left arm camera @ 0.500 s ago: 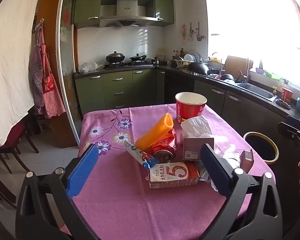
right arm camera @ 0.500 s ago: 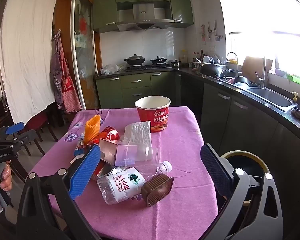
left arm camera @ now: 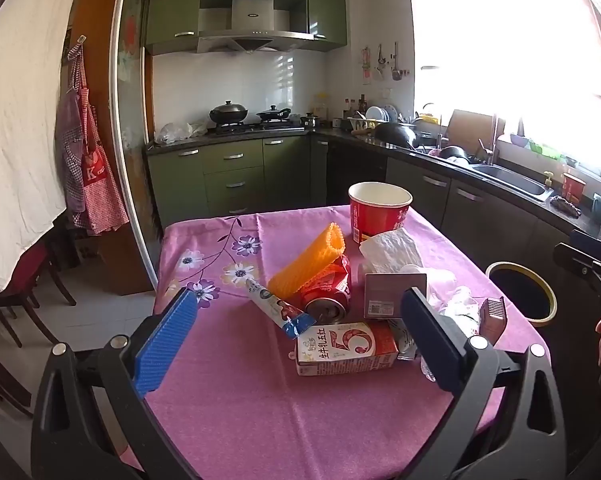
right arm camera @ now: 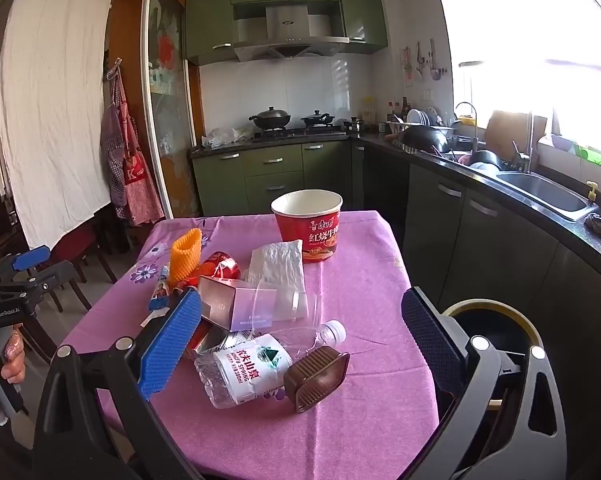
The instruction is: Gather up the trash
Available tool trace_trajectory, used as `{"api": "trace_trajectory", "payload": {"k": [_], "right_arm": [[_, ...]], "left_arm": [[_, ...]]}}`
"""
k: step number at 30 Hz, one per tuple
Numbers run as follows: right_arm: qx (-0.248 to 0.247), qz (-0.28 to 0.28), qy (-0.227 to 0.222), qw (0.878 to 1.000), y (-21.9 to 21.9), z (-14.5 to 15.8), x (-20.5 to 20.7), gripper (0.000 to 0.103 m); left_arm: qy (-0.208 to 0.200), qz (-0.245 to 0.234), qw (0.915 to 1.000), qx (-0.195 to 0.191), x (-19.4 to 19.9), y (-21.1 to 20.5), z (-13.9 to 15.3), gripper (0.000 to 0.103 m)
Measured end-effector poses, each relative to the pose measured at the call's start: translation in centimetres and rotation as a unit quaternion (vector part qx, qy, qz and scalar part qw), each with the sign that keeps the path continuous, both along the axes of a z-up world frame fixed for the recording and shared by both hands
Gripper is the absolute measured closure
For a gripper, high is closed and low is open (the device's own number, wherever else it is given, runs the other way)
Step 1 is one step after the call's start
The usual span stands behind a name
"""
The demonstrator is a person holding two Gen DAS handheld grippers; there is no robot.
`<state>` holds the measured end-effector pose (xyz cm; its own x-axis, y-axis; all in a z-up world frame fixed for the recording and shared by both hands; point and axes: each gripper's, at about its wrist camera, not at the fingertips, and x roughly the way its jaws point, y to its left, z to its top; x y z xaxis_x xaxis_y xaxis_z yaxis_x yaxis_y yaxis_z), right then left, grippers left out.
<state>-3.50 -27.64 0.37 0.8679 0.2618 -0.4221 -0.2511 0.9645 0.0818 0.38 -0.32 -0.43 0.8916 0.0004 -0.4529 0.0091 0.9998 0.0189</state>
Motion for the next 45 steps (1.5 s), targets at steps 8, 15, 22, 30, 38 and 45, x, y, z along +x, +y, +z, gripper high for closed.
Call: {"api": "trace_trajectory", "payload": {"k": [8,15,22,30,38,45], "right_arm": [[0.000,0.000,0.000,1.000,-0.22,0.23,-0.01,0.004],[-0.001,0.000,0.000,1.000,0.29,-0.15,0.03,0.004],[-0.001,0.002,0.003,1.000,0.60,-0.29,-0.12,0.004],[-0.001,0.003,0.006,1.000,0.53,-0.41,0.21,0.004],[-0.001,0.003,0.007,1.000,0.58,-0.47,0.21,0.004],[-0.001,0.004,0.008,1.000,0.61,-0.52,0.24,0.004]], "left_arm": [[-0.002,-0.003,1.0000,-0.001,0.04,-0.10,-0.47,0.006],[0.000,-0.005,1.0000,-0.002,0.00,-0.20,-0.56,0.006],[0.000,-0.010,0.9999,-0.004,-0.27,-0.19,-0.47,0.006],[0.004,-0.014,0.9999,-0.004,-0.19,-0.15,-0.41,0.006],[0.004,-0.018,0.9998,-0.002,-0.22,-0.21,-0.31,0.006],[0.004,-0.019,0.9998,-0.001,-0.25,-0.34,-0.20,0.006]]}}
